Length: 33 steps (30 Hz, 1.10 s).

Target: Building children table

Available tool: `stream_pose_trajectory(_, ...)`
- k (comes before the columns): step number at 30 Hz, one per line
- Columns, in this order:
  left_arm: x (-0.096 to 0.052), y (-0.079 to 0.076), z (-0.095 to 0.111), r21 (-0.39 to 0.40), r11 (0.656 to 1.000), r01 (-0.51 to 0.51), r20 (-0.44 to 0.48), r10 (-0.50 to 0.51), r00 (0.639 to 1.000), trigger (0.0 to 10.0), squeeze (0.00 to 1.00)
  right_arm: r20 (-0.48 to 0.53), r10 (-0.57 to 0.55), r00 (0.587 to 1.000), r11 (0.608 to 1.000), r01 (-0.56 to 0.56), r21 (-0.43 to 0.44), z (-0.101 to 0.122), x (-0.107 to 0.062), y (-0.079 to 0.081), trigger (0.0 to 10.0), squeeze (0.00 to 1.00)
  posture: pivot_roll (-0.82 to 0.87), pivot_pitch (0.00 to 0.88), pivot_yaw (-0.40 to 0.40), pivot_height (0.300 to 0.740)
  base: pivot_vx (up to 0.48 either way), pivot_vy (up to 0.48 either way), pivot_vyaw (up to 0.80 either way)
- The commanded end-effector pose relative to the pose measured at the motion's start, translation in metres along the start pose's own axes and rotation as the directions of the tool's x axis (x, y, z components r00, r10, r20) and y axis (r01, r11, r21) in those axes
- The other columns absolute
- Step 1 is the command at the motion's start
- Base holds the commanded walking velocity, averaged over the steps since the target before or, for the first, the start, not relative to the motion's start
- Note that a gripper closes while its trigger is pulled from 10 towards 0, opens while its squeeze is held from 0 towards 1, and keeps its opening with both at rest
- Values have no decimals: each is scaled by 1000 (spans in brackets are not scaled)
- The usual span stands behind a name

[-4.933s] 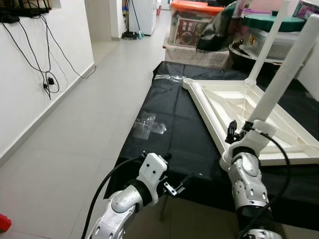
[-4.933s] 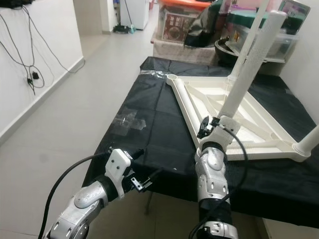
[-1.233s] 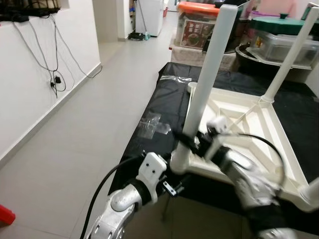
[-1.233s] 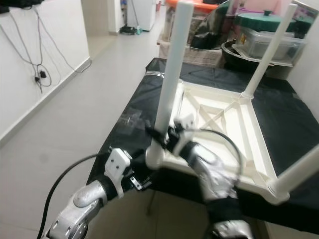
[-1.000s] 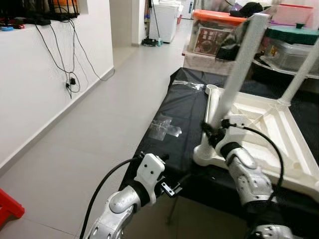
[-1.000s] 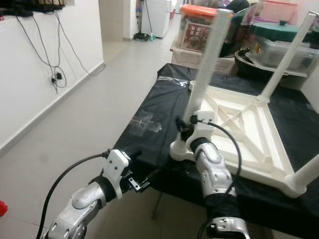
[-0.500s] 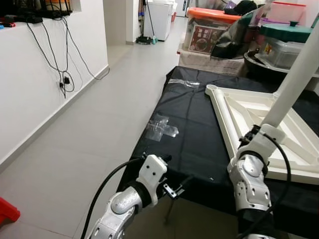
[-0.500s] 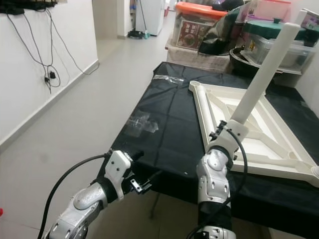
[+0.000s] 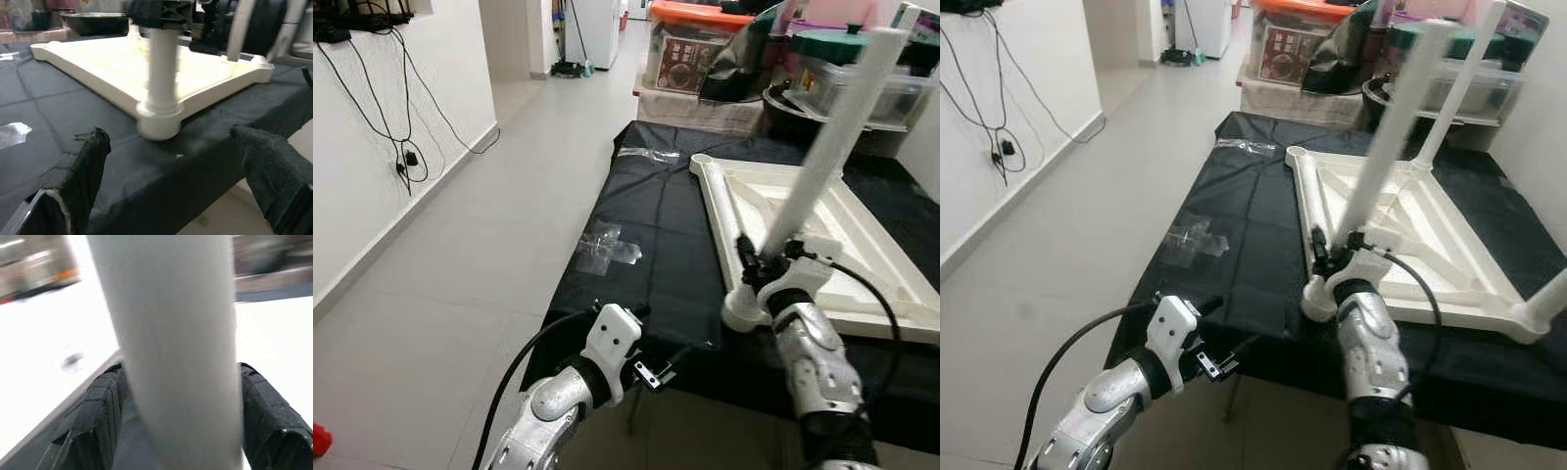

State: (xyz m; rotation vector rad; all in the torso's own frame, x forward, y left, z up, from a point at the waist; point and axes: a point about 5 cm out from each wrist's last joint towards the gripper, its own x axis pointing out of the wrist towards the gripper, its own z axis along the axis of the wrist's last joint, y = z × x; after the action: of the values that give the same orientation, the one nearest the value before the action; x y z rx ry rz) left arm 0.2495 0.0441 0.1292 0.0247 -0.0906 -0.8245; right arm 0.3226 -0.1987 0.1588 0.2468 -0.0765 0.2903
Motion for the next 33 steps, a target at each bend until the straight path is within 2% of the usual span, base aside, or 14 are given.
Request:
stream_pose_trajectory(1,2,-1,-2,4,1000,5,-9,-5,1000,10000,0,-24,138,990,990,-138,33,-4,3,19,10000,0,145,0,-109,740,0,0,0)
stream_pose_trajectory(2,2,-1,-2,3,1000,6,-10,-6,1000,10000,0,-66,252,965,968,-251,26,-3,-2,24,10000,0,146,0,-108,740,0,0,0)
stream_pose_trajectory(3,2,-1,-2,3,1000,6,-10,-6,1000,10000,0,-66,252,965,968,-251,26,-3,-2,24,10000,0,146,0,-108,740,0,0,0)
stream_pose_trajectory(5,2,0,-2,4,1000,5,-10,-5,1000,10000,0,-166,468,868,881,-474,8,-6,-14,39,10000,0,147,0,-109,740,0,0,0)
stream_pose_trajectory(7,2,0,-2,4,1000,5,-10,-5,1000,10000,0,-166,468,868,881,-474,8,-6,-14,39,10000,0,147,0,-109,740,0,0,0)
stream_pose_trajectory(8,1,0,-2,4,1000,5,-10,-5,1000,10000,0,-202,538,818,837,-547,13,-11,-17,45,10000,0,152,0,-111,740,0,0,0)
stream_pose_trajectory(9,1,0,-2,4,1000,5,-10,-5,1000,10000,0,-202,538,818,837,-547,13,-11,-17,45,10000,0,152,0,-111,740,0,0,0)
stream_pose_trajectory(10,1,0,-2,6,1000,3,-10,-3,1000,10000,0,-238,601,763,788,-615,17,-18,-18,54,10000,0,152,0,-111,740,0,0,0)
stream_pose_trajectory(23,1,0,-2,6,1000,3,-11,-3,1000,10000,0,-167,573,803,811,-584,-26,-7,0,63,10000,0,158,0,-111,740,0,0,0)
stream_pose_trajectory(24,1,0,-2,6,1000,2,-11,-2,1000,10000,0,-153,546,824,830,-557,-37,-5,3,61,2549,0,158,0,-111,740,0,0,0)
stream_pose_trajectory(25,1,0,-2,6,1000,2,-11,-2,1000,10000,0,-153,546,824,830,-557,-37,-5,3,61,2549,0,158,0,-111,740,0,0,0)
stream_pose_trajectory(26,1,0,-2,5,1000,2,-11,-2,1000,10000,0,-131,501,856,860,-509,-41,-2,7,59,0,0,158,0,-111,740,0,0,0)
stream_pose_trajectory(29,1,1,-2,5,1000,1,-11,-1,1000,10000,0,-79,306,949,949,-311,-49,2,19,42,0,0,158,0,-111,740,0,0,0)
stream_pose_trajectory(33,1,0,-1,5,1000,2,-11,-2,1000,10000,0,-66,153,986,986,-157,-59,0,23,29,0,0,153,0,-110,740,0,0,0)
